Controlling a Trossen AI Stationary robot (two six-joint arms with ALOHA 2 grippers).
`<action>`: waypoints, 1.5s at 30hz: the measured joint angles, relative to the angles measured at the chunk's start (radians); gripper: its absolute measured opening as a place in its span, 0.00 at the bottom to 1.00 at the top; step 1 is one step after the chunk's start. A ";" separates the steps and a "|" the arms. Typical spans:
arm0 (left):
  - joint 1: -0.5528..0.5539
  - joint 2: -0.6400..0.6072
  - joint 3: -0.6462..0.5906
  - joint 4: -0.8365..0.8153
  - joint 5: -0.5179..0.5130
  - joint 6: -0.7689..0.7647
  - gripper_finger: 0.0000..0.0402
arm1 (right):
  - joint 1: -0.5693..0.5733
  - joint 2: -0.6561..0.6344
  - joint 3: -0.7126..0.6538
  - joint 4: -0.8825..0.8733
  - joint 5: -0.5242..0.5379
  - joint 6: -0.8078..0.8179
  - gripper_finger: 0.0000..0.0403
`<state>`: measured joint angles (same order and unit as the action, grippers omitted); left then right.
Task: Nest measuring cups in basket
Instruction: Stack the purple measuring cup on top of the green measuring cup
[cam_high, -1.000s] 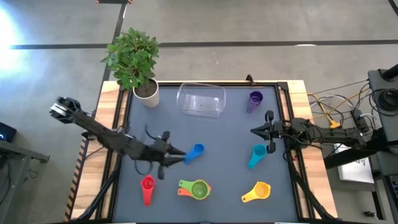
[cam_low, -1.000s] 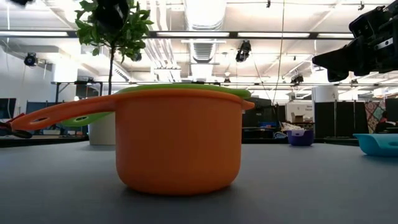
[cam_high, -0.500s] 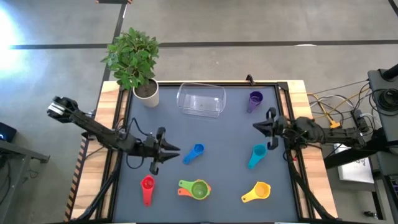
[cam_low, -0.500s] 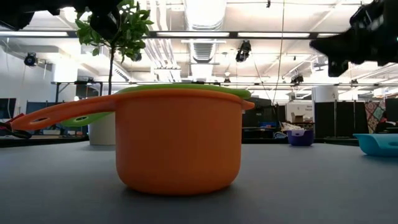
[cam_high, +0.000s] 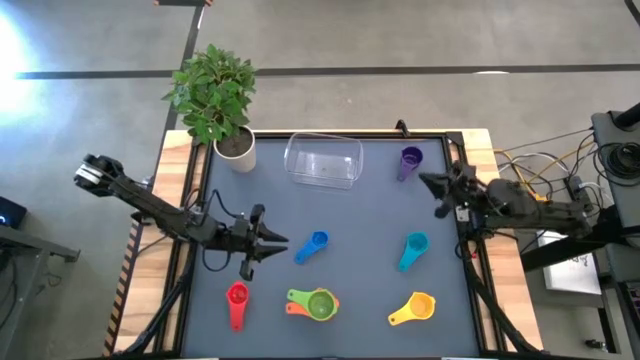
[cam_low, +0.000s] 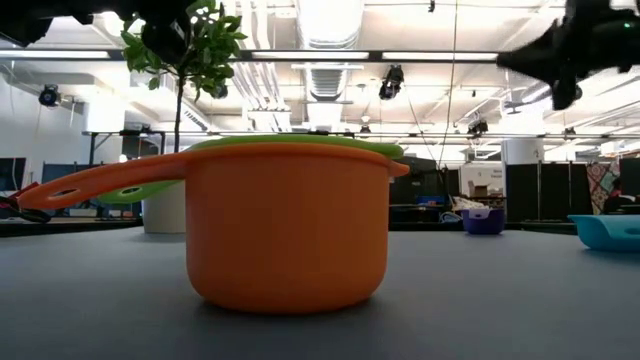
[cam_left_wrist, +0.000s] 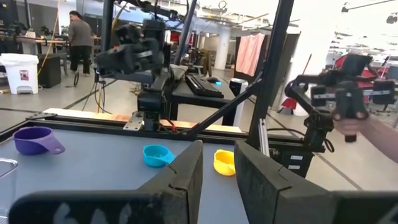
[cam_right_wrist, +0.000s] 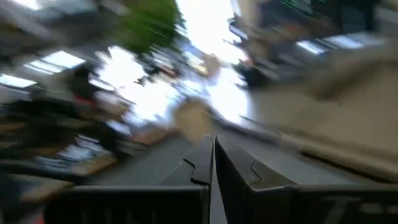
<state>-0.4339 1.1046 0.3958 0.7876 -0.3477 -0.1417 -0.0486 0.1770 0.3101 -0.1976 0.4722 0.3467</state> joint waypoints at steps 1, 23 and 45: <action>0.000 0.000 0.000 0.000 0.000 -0.001 0.18 | 0.000 0.036 0.044 -0.094 0.050 0.026 0.02; -0.001 -0.003 0.000 0.000 0.000 -0.050 0.18 | -0.452 0.687 0.282 -0.415 -0.166 0.281 0.67; -0.001 -0.003 0.000 -0.002 0.000 -0.059 0.18 | -0.882 1.030 0.277 -0.156 -0.342 0.126 0.52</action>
<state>-0.4346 1.1020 0.3962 0.7860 -0.3481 -0.2012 -0.9303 1.2072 0.5869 -0.3533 0.1297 0.4723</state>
